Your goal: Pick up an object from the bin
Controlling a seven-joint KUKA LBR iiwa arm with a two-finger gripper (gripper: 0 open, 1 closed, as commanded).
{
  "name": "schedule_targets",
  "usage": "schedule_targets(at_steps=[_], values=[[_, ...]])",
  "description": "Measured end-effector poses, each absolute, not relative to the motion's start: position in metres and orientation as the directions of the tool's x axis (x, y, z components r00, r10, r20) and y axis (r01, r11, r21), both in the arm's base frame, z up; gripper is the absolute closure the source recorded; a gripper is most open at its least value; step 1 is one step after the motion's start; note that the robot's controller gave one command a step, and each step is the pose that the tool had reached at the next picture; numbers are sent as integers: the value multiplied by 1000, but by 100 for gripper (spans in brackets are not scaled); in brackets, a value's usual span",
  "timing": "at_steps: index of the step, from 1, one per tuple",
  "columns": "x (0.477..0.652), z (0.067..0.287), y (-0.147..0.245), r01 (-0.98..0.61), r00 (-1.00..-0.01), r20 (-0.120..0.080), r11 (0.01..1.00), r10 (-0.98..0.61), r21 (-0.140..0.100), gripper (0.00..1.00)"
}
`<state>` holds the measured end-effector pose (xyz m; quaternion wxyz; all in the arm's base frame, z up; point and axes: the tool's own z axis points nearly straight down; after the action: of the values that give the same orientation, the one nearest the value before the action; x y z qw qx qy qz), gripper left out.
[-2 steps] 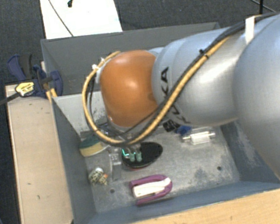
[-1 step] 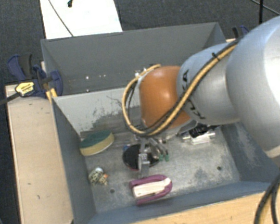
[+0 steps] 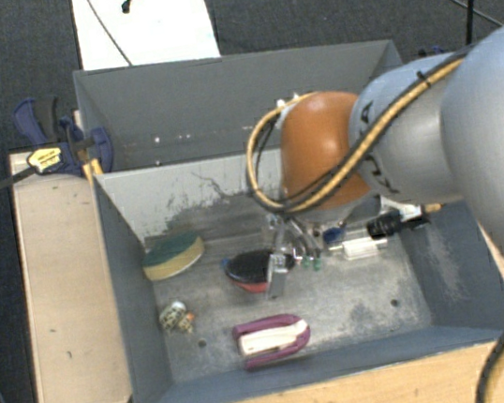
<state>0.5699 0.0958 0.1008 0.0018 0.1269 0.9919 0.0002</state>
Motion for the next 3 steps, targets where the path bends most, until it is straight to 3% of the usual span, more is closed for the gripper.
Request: schedule_targets(at_steps=[1, 2, 3], values=[[574, 108, 124, 471, -882, -3, 882, 471, 4, 0], [579, 69, 105, 558, -830, 2, 830, 558, -2, 0], [579, 69, 106, 560, -829, 2, 829, 560, 0, 0]])
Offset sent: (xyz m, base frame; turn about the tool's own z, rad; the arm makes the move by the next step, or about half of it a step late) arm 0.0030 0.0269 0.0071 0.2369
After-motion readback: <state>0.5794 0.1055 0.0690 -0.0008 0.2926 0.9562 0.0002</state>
